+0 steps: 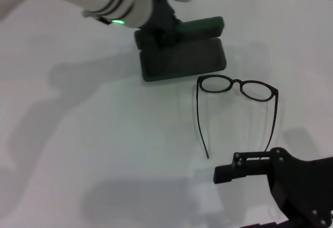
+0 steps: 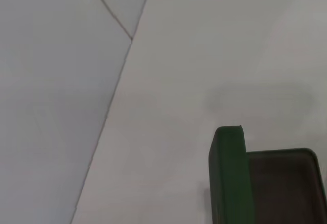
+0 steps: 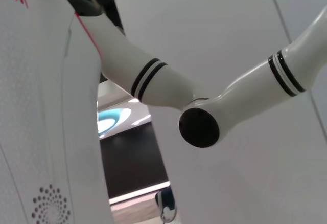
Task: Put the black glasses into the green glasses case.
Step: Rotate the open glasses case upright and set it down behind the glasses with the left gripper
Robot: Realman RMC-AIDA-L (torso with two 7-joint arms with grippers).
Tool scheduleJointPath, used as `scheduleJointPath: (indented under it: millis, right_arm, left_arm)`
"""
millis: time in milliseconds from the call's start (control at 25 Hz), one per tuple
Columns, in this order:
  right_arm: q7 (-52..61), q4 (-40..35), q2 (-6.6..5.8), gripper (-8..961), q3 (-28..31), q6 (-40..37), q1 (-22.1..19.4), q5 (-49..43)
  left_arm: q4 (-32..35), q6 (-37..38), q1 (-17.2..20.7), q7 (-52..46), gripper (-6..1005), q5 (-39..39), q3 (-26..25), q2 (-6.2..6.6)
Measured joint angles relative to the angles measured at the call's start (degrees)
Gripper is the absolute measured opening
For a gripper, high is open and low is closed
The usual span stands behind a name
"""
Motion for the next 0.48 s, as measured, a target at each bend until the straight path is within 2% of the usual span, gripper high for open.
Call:
scheduleJointPath:
  millis: [160, 480]
  right_arm:
    - [-0.15, 0.25, 0.0, 762, 0.65, 0.05, -0.38, -0.17]
    - [-0.21, 0.31, -0.06, 747, 0.75, 1.26, -0.41, 0.04]
  left_arm:
    - [-3.7, -2.88, -2.15, 0.24, 200, -0.04, 2.75, -0.04]
    - [-4.22, -2.49, -2.18, 0.13, 245, -1.38, 9.4, -0.17]
